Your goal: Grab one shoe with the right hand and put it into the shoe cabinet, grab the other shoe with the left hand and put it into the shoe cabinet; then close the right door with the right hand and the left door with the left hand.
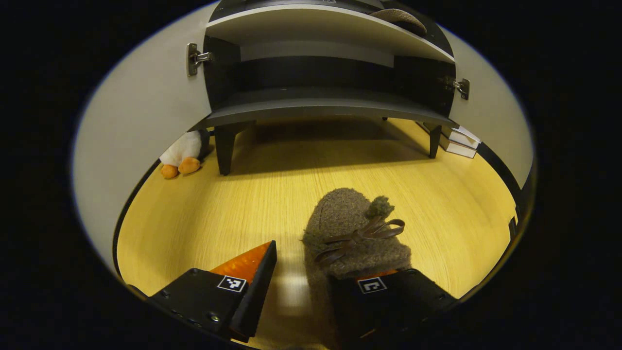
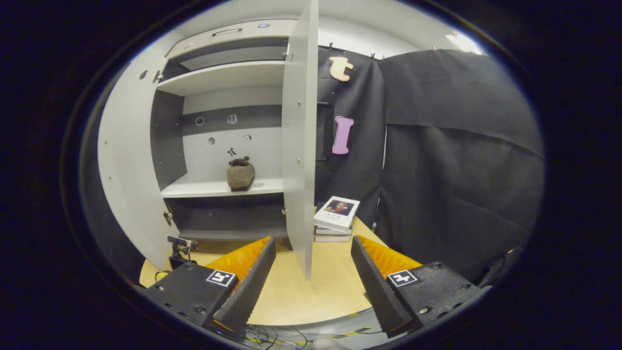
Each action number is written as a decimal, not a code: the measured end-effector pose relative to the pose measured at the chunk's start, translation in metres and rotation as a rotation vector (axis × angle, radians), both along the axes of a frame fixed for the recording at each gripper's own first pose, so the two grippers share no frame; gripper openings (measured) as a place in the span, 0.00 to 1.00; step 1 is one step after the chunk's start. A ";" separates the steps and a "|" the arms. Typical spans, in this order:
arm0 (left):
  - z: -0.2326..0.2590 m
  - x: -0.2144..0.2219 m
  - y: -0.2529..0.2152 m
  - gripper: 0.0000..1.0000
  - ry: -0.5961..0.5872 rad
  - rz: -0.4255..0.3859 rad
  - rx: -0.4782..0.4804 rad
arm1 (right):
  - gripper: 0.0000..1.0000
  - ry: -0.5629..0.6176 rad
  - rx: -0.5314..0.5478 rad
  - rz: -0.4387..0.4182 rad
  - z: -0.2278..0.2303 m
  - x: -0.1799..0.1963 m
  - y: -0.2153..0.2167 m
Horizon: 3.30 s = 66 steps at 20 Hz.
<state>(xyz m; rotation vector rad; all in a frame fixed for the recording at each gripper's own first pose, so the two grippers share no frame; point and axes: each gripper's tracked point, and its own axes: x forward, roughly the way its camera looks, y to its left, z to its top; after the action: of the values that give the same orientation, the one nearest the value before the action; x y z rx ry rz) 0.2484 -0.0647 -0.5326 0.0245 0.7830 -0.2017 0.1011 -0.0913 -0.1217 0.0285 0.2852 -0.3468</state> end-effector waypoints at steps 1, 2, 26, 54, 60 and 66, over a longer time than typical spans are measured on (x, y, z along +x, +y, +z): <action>0.000 0.002 -0.005 0.59 -0.006 -0.015 -0.013 | 0.99 0.001 0.004 -0.004 -0.001 -0.001 -0.001; 0.000 0.002 -0.013 0.52 -0.004 -0.035 -0.032 | 0.99 0.002 0.009 -0.009 -0.002 0.000 -0.003; 0.321 0.050 0.025 0.10 -0.457 0.058 -0.051 | 0.99 -0.082 0.038 0.157 0.015 0.045 0.033; 0.313 0.340 0.012 0.06 -0.226 0.172 0.067 | 0.99 -0.069 0.173 0.022 0.007 0.027 -0.008; 0.330 0.327 0.008 0.60 -0.251 0.110 0.072 | 0.99 -0.065 0.175 0.051 0.008 0.035 0.002; 0.355 0.300 0.022 0.95 -0.330 0.121 0.043 | 0.99 -0.063 0.171 0.068 0.008 0.036 0.008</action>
<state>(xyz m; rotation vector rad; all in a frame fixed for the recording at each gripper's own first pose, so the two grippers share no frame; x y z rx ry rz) 0.5488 -0.0431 -0.1779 0.0500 0.4575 -0.0630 0.1372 -0.0830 -0.1142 0.1968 0.2522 -0.2532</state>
